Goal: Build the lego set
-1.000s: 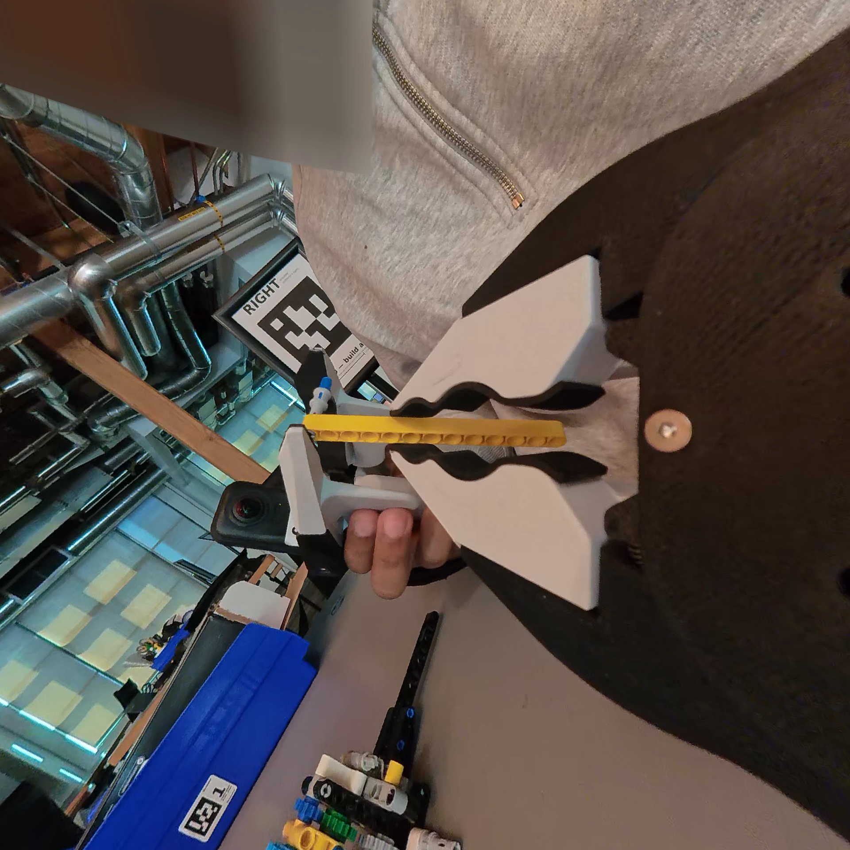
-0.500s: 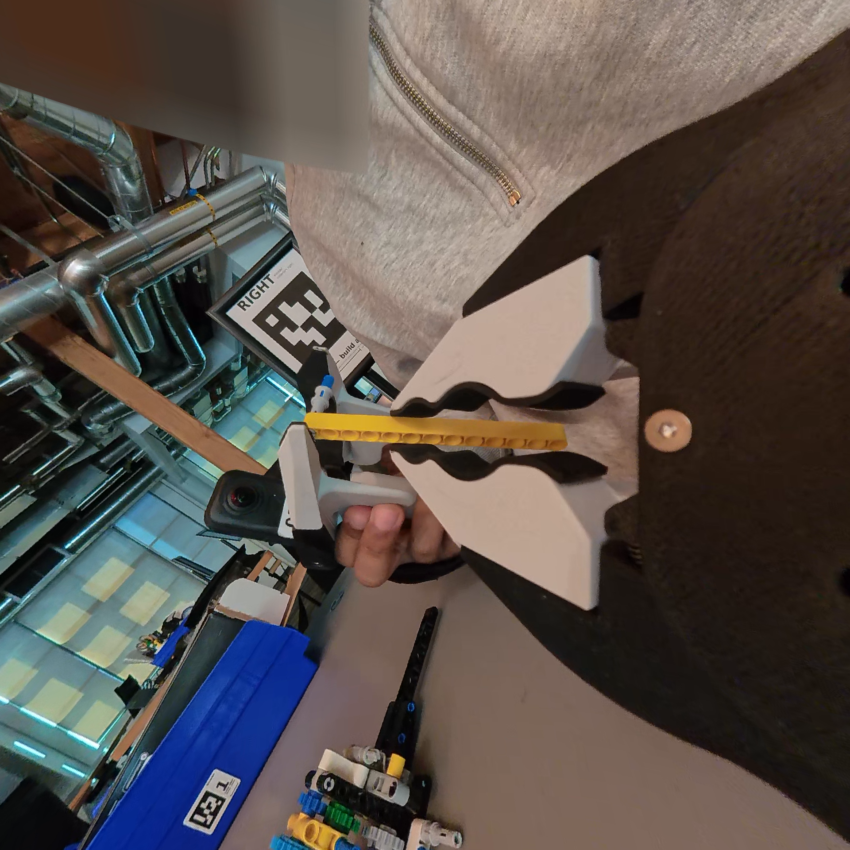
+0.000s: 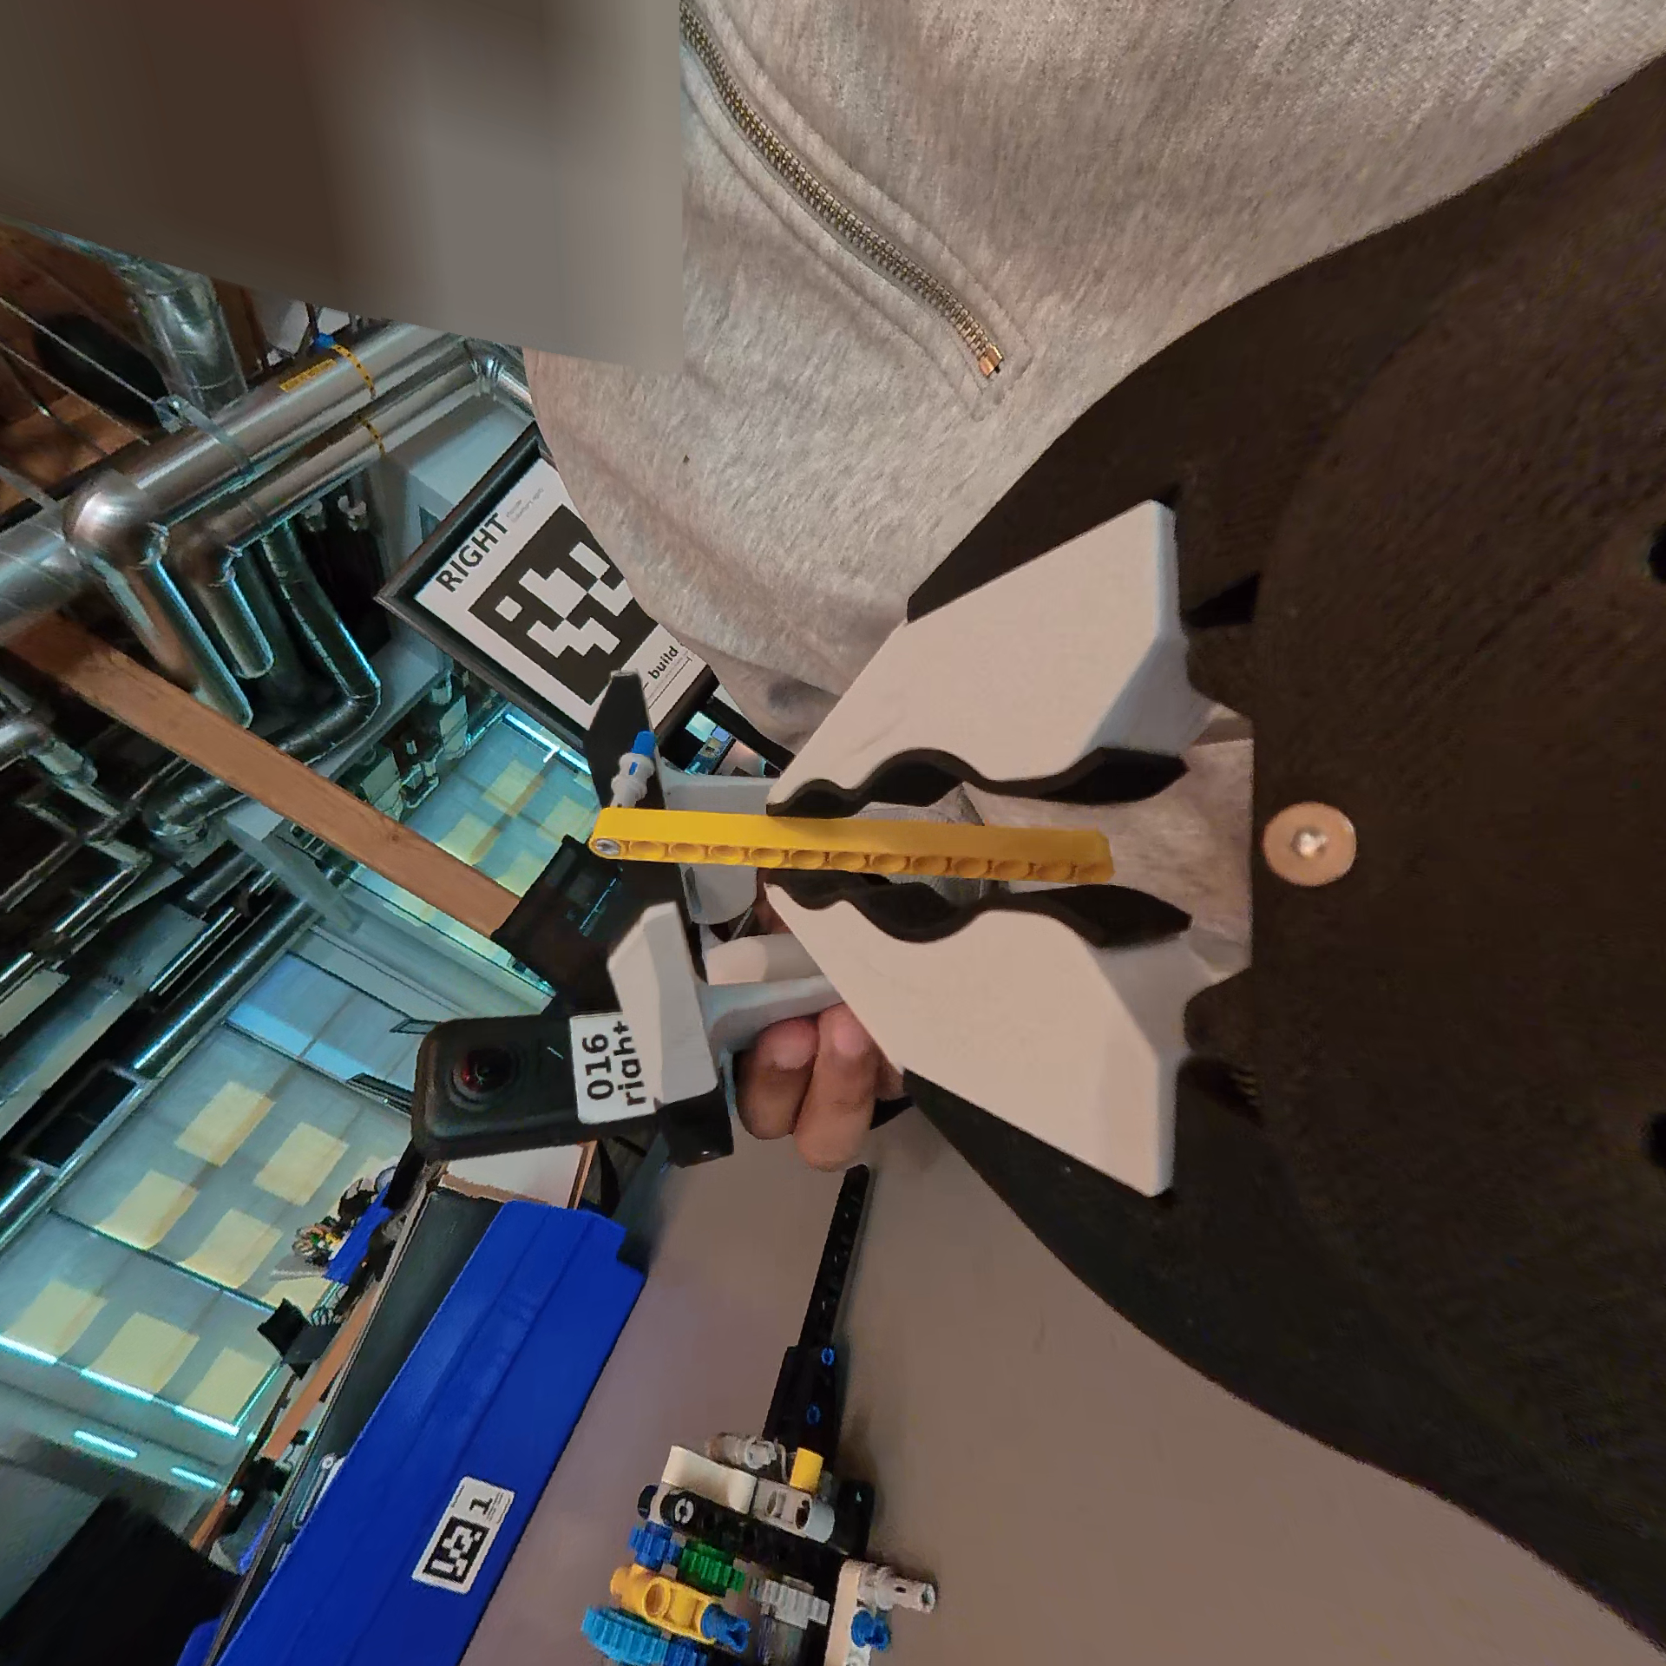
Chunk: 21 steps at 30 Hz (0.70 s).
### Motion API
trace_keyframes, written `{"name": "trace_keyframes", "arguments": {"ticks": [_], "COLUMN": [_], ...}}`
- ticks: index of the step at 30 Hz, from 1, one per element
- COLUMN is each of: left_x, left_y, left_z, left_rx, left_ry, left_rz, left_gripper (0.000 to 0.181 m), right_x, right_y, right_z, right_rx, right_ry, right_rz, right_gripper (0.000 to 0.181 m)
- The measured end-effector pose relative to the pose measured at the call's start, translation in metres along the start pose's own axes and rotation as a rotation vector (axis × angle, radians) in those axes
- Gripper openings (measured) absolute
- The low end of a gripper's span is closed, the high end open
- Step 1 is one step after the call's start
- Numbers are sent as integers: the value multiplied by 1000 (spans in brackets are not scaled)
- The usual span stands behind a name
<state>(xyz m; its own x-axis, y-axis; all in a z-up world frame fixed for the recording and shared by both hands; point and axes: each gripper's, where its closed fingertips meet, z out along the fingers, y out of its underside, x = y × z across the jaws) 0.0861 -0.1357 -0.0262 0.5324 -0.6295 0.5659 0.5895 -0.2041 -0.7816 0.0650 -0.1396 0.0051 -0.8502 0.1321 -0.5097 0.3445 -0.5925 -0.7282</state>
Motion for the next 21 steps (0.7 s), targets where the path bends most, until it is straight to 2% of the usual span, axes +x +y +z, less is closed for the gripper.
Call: {"name": "trace_keyframes", "arguments": {"ticks": [4, 7, 21], "left_x": [-1, -2, 2], "left_y": [-1, -1, 1], "left_z": [-1, -2, 2], "left_rx": [3, 3, 0], "left_ry": [-9, -11, 2], "left_rz": [3, 3, 5], "left_gripper": [6, 6, 6], "right_x": [-3, -7, -10], "right_y": [3, 2, 5], "right_z": [2, 2, 3], "right_rx": [-12, -6, -86], "right_ry": [-43, -64, -35], "right_rz": [58, 38, -35], "right_gripper": [49, 35, 34]}}
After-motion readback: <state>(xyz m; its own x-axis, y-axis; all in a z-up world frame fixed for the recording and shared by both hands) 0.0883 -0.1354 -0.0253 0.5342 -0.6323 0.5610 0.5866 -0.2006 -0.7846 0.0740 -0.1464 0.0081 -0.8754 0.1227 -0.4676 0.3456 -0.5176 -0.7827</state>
